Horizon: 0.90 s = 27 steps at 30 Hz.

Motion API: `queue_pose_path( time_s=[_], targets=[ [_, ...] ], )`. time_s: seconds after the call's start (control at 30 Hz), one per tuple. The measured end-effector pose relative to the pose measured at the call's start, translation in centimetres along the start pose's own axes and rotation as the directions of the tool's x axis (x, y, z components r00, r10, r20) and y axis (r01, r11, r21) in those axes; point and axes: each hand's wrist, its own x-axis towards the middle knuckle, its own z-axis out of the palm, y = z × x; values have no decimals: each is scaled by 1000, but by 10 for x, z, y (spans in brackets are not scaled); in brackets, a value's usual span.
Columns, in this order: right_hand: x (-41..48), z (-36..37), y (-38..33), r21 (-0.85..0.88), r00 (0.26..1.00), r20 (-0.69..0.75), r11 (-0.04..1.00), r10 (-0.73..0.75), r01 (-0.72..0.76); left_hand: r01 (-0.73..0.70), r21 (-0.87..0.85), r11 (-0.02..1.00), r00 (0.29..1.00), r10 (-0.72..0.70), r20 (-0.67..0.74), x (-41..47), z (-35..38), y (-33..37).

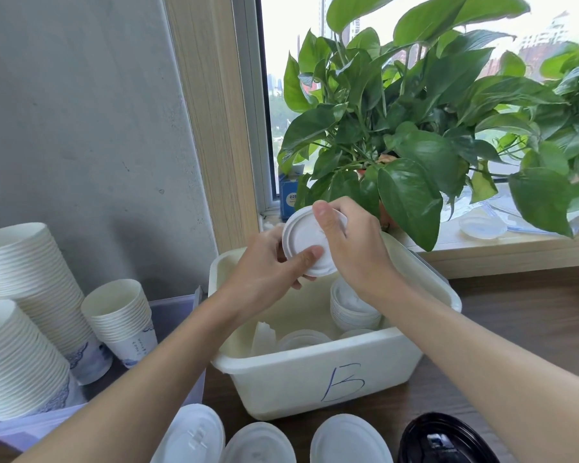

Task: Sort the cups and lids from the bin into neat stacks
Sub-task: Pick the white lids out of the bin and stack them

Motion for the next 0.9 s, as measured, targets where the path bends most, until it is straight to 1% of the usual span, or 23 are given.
queue_pose_path(
  time_s=[0.17,0.33,0.43,0.53,0.6,0.67,0.73,0.77,0.9],
  targets=[
    [1,4,-2,-12,1000,21,1000,-11,11,-31,-16,999,999,30,-36,1,-2,-2],
    [3,4,-1,-38,1000,12,999,-18,19,-42,-60,997,999,41,-23,2,-4,-6],
    [2,4,1,5,999,18,999,-33,33,-40,-64,997,999,39,-22,1,-3,-4],
    [1,2,4,23,996,6,996,-90,90,-57,-66,996,998,55,-37,3,-4,-3],
    [1,2,5,48,995,29,994,-94,93,-67,-44,997,996,64,-53,3,-4,-2],
    [1,3,4,52,995,43,995,-86,84,-28,-37,999,998,25,-65,3,-2,-3],
    [1,2,3,48,997,22,996,-71,69,39,-47,998,995,-43,-92,2,-2,-3],
    [1,2,2,43,998,14,997,-64,63,50,-53,997,994,-55,-95,2,-2,-3],
    [0,2,3,50,999,17,998,-50,49,-16,-69,997,998,12,-61,2,-3,-2]
  ],
)
